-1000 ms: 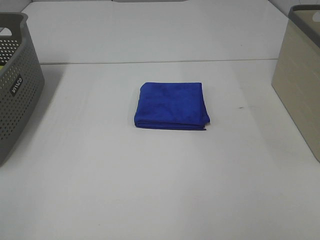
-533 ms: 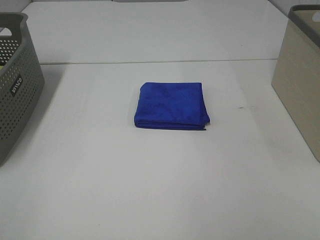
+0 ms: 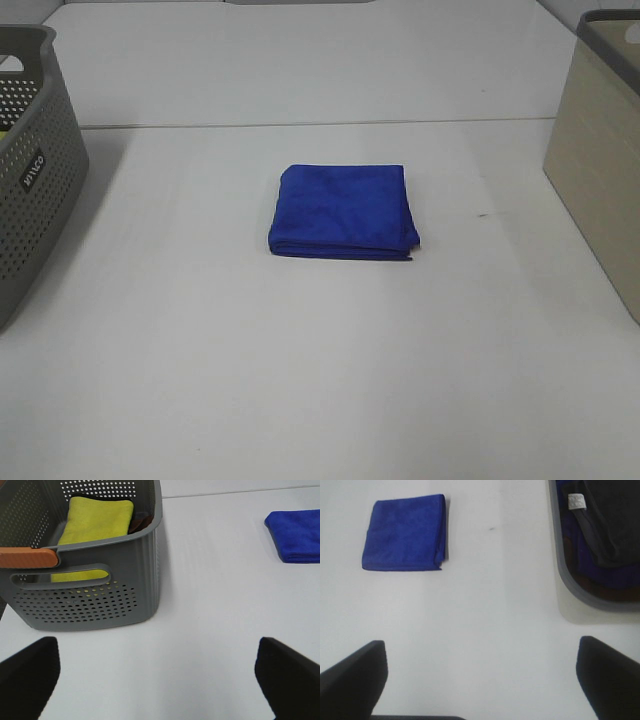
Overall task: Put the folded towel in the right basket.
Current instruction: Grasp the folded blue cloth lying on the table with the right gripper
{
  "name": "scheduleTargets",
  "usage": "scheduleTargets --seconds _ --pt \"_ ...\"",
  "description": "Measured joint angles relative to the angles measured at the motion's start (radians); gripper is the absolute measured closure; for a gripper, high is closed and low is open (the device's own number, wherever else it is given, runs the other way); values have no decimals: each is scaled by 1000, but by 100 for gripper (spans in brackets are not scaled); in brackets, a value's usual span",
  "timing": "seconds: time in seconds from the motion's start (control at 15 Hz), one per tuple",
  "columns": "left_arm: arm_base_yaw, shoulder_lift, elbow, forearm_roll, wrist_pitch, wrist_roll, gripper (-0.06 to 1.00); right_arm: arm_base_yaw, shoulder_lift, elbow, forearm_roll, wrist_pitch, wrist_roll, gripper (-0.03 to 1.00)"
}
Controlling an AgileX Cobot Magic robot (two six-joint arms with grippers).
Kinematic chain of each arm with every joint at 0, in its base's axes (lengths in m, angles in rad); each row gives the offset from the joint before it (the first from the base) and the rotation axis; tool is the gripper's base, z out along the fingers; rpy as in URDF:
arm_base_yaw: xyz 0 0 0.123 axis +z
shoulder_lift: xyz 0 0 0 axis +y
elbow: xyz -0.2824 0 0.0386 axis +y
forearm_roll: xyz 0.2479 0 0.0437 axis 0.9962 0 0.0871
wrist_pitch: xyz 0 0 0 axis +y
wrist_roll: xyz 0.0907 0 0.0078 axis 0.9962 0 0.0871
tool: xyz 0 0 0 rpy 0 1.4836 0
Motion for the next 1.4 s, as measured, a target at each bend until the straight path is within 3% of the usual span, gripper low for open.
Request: scheduleTargets --seconds 0.07,0.13,0.27,0.53,0.8,1.0,1.4 --pt "0 0 0 0 0 0 -4 0 69 -41 36 -27 -18 0" --pt "0 0 0 0 0 0 -4 0 228 -115 175 -94 -71 0" --pt "0 0 0 0 0 0 -4 33 394 -187 283 -139 -122 0" --pt "0 0 0 1 0 0 -4 146 699 -329 315 -174 -124 0" --pt "0 0 0 1 0 0 -4 151 970 -442 322 -181 -124 0" --pt "0 0 0 1 0 0 -4 151 1242 -641 329 -172 -124 1" --pt "0 0 0 1 0 0 -4 151 1451 -755 317 -165 -124 1"
